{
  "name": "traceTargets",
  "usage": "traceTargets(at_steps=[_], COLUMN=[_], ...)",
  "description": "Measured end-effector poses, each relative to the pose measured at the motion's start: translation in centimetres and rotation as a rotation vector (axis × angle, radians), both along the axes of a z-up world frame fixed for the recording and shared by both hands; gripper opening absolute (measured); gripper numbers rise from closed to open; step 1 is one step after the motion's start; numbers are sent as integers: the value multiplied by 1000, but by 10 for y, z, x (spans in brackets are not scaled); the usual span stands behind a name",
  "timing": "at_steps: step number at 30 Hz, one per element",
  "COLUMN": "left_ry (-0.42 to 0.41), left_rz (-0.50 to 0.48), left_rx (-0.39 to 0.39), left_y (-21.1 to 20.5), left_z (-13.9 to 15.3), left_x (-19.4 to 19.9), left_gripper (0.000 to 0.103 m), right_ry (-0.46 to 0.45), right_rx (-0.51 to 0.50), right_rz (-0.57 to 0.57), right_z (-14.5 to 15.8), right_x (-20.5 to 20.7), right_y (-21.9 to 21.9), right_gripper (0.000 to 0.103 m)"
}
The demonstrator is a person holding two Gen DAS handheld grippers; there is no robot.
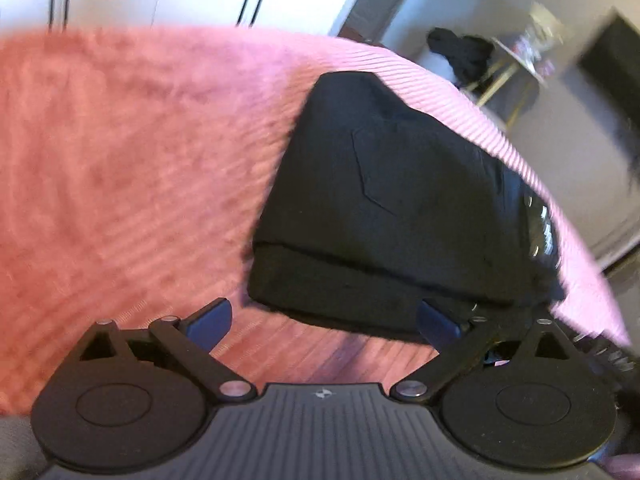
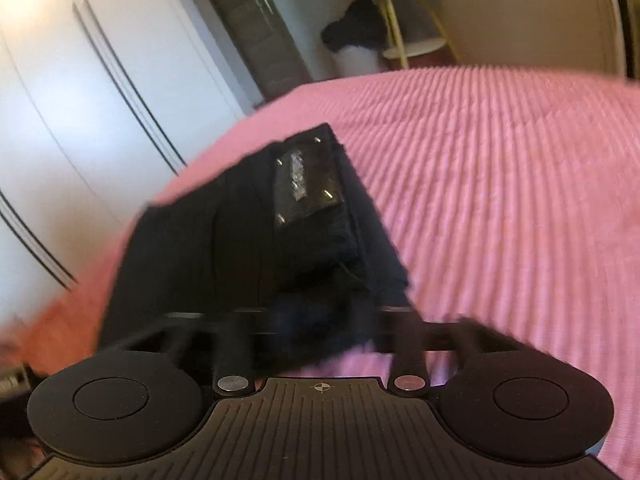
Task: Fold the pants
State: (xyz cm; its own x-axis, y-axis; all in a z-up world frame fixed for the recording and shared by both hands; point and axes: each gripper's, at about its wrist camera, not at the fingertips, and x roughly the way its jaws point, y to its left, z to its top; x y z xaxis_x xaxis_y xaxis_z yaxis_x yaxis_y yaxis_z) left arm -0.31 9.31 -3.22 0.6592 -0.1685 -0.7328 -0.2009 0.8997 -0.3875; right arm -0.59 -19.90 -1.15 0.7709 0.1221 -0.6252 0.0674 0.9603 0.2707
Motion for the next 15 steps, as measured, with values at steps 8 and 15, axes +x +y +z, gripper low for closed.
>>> traceTargets(at_steps=[8,15], left_ry=[-32,-56], left_rz=[-65,-59], left_rx=[226,279], left_y=[-27,-28], left_z=[16,37], left_x=[-17,-35], left_gripper=[99,99], right_ry=[40,9], right_rx=[-160,-198], right_rz=[99,141], right_z=[7,12], right_x=[-34,-47], right_y=[42,60], right_gripper=[102,103])
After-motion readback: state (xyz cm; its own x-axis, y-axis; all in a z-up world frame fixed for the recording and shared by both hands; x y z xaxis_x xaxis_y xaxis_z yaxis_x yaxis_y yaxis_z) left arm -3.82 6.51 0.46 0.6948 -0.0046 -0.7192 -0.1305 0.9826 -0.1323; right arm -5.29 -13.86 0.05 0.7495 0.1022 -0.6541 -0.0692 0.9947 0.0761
